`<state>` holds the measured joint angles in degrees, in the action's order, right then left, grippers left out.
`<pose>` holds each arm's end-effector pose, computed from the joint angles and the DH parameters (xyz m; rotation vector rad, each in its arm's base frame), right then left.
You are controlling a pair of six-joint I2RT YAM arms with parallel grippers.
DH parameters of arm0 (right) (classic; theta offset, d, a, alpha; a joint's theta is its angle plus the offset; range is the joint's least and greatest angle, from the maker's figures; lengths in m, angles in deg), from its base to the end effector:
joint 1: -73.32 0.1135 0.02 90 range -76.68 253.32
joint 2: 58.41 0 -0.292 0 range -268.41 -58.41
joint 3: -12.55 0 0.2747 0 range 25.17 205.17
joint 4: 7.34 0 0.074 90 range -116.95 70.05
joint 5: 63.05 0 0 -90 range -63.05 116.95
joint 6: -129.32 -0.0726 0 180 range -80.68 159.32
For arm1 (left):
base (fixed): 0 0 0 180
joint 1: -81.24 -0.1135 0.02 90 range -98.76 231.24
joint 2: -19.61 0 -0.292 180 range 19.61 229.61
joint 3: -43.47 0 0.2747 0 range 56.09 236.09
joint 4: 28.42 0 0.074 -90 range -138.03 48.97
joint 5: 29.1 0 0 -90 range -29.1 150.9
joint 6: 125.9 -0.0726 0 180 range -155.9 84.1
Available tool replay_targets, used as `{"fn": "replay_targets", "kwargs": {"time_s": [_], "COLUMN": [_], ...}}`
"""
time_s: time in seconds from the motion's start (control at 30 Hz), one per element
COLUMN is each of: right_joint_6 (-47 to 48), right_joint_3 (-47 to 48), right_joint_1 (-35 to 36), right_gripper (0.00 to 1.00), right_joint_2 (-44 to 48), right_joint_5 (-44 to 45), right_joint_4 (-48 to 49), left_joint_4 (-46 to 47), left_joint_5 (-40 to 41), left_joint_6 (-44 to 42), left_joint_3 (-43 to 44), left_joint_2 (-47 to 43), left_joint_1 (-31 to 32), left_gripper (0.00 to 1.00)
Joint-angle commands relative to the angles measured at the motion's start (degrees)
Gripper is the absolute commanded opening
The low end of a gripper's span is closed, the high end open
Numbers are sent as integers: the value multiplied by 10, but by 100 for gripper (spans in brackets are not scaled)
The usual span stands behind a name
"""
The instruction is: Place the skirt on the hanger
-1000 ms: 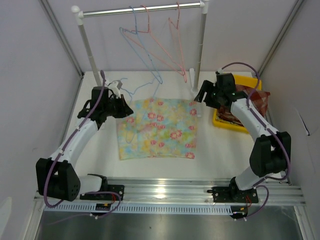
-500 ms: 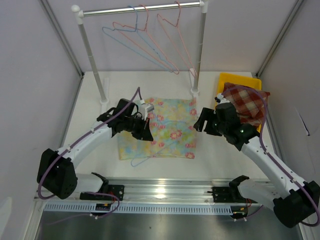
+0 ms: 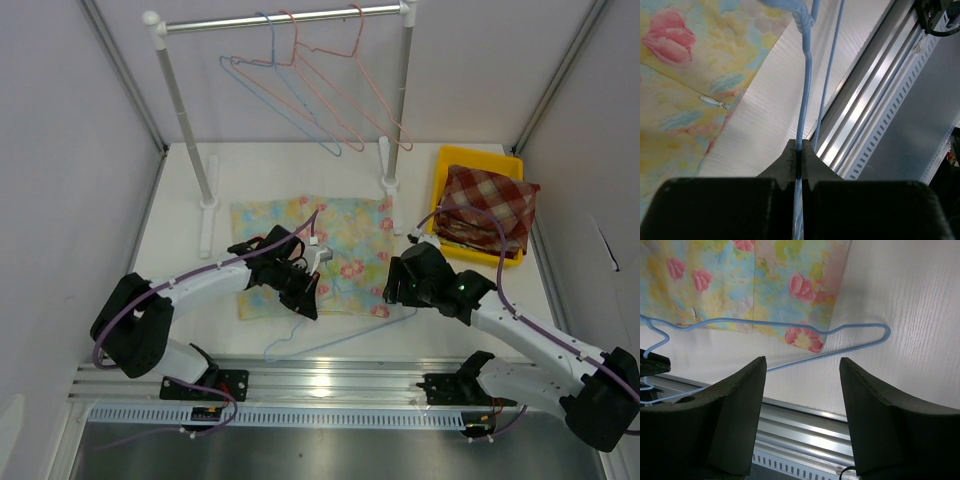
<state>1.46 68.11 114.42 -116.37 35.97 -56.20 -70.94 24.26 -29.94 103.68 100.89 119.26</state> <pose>0.1814 0.1431 0.2359 -0.0014 2.4945 0.4056 0.2025 -0.2133 0.1849 0.9660 2.5876 -1.0874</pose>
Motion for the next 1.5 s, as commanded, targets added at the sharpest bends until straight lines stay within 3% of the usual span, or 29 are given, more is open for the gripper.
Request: {"fn": "replay_targets", "kwargs": {"time_s": [0.0, 0.93, 1.03, 1.13, 1.23, 1.47], "right_joint_6": [-29, -84, -87, -91, -91, -58], "right_joint_3": [-22, -113, -113, -113, -98, -45], "right_joint_1": [14, 56, 57, 56, 56, 21], "right_gripper": [63, 54, 49, 33, 24, 15], "right_joint_2": [0, -136, -147, -148, -136, -116], "right_joint_5": [32, 4, 8, 13, 21, 19], "right_joint_4": [11, 195, 208, 215, 197, 139], "left_joint_4": [34, 9, 14, 25, 35, 76], "left_joint_5": [-16, 47, 45, 47, 54, 112], "left_joint_6": [-16, -38, -39, -49, -58, -96], "left_joint_3": [-7, 55, 53, 51, 53, 42], "left_joint_2": [14, 93, 96, 97, 94, 67], "left_joint_1": [1, -11, -15, -17, -20, -21], "left_gripper": [0, 0, 0, 0, 0, 0]}}
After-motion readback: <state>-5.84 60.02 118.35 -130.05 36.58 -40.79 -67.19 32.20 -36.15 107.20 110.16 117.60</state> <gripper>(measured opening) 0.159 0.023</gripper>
